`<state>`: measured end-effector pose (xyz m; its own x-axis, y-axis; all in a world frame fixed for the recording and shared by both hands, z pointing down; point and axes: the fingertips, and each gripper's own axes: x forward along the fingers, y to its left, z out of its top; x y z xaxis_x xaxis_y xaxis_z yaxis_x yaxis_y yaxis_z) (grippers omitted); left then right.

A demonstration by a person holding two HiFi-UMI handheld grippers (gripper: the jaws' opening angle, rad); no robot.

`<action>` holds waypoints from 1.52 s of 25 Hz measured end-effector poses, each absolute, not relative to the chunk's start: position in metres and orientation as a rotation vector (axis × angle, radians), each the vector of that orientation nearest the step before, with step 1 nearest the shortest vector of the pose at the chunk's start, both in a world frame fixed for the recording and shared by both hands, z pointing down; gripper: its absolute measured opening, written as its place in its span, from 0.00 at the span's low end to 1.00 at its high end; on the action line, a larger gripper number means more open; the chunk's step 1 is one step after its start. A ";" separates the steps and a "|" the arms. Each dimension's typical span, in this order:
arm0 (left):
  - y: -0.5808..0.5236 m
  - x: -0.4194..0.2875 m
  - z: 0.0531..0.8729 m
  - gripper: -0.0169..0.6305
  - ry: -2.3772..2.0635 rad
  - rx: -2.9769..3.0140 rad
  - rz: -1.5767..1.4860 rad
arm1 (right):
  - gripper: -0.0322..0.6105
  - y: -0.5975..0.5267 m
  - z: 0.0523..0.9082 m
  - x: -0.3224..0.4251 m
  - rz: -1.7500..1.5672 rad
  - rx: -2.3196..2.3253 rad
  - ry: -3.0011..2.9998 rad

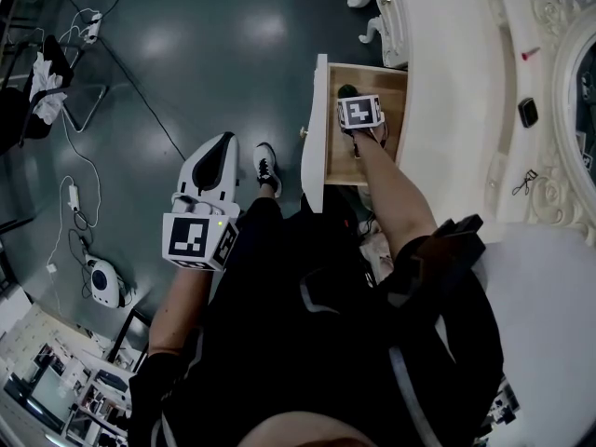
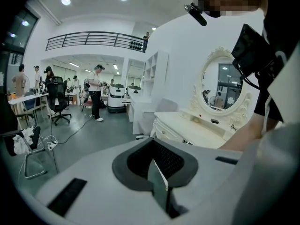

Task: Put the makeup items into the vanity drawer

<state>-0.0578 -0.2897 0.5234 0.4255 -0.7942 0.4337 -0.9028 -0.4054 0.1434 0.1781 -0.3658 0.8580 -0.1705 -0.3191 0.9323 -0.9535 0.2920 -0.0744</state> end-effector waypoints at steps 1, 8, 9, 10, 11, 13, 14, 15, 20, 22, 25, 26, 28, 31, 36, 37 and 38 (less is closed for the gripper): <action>-0.290 -0.058 0.524 0.03 -1.453 2.329 0.423 | 0.06 -0.366 0.858 0.178 0.895 1.175 -1.675; -0.287 -0.060 0.523 0.03 -1.452 2.333 0.417 | 0.07 -0.367 0.856 0.177 0.912 1.176 -1.686; -0.287 -0.060 0.521 0.03 -1.447 2.339 0.422 | 0.07 -0.366 0.854 0.177 0.915 1.179 -1.691; -0.287 -0.060 0.519 0.03 -1.439 2.349 0.427 | 0.18 -0.365 0.851 0.176 0.917 1.178 -1.695; -0.287 -0.059 0.516 0.03 -1.430 2.362 0.430 | 0.31 -0.363 0.848 0.175 0.920 1.176 -1.699; -0.289 -0.058 0.507 0.03 -1.413 2.390 0.421 | 0.33 -0.361 0.836 0.174 0.923 1.185 -1.708; -0.291 -0.057 0.502 0.03 -1.405 2.404 0.412 | 0.33 -0.361 0.827 0.173 0.918 1.200 -1.718; -0.293 -0.057 0.497 0.03 -1.397 2.418 0.401 | 0.32 -0.362 0.818 0.172 0.910 1.216 -1.729; -0.296 -0.044 0.476 0.03 -1.328 2.496 0.355 | 0.31 -0.364 0.760 0.168 0.874 1.273 -1.811; -0.296 -0.038 0.469 0.03 -1.293 2.527 0.342 | 0.30 -0.363 0.735 0.165 0.864 1.300 -1.856; -0.299 -0.026 0.453 0.03 -1.235 2.589 0.308 | 0.24 -0.361 0.695 0.165 0.843 1.349 -1.919; -0.300 -0.023 0.448 0.03 -1.215 2.610 0.293 | 0.23 -0.360 0.681 0.168 0.832 1.377 -1.932; -0.302 -0.018 0.437 0.03 -1.177 2.648 0.266 | 0.19 -0.359 0.651 0.176 0.796 1.462 -1.938; -0.303 -0.011 0.425 0.03 -1.121 2.694 0.236 | 0.14 -0.357 0.606 0.188 0.762 1.588 -1.961; -0.306 0.005 0.415 0.03 -1.016 2.731 0.150 | 0.07 -0.349 0.527 0.215 0.683 1.784 -2.022; -0.306 0.008 0.414 0.03 -1.004 2.739 0.138 | 0.07 -0.345 0.514 0.218 0.664 1.804 -2.035; -0.307 0.010 0.413 0.03 -0.995 2.746 0.134 | 0.06 -0.342 0.501 0.219 0.644 1.818 -2.046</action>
